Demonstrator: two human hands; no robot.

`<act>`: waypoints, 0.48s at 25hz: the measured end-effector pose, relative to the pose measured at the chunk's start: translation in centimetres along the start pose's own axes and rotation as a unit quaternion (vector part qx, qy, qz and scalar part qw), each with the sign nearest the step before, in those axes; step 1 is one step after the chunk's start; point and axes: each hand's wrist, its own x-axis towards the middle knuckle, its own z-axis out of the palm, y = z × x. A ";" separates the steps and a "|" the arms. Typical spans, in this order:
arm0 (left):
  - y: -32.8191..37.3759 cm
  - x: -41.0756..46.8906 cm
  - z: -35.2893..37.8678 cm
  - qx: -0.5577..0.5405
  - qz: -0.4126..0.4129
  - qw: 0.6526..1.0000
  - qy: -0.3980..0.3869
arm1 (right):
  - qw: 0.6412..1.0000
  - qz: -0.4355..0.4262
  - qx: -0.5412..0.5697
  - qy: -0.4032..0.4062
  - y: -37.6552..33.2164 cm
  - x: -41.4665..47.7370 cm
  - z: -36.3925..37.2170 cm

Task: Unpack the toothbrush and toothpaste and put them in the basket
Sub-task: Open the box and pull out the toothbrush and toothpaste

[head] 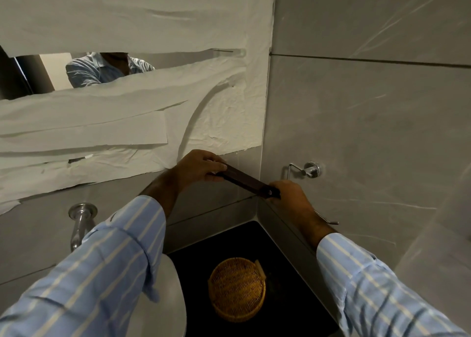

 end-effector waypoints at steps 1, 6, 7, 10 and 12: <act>0.0 -0.1 0.2 -0.012 0.002 1.000 0.013 | 0.998 0.036 0.041 0.018 -0.4 -0.3 0.0; -0.5 -0.9 1.4 -0.059 0.025 0.995 0.075 | 0.686 0.303 0.658 -0.072 -3.8 -0.4 1.0; -0.6 -1.0 1.8 -0.070 0.022 0.995 0.064 | 0.616 0.302 0.724 -0.077 -4.5 -0.2 1.3; -0.8 -1.5 2.7 -0.117 -0.010 0.993 -0.007 | 0.556 0.270 0.785 -0.045 -6.1 0.6 1.6; -1.7 -1.6 2.1 -0.185 -0.021 0.982 -0.041 | 0.548 0.260 0.794 -0.032 -6.7 0.8 1.2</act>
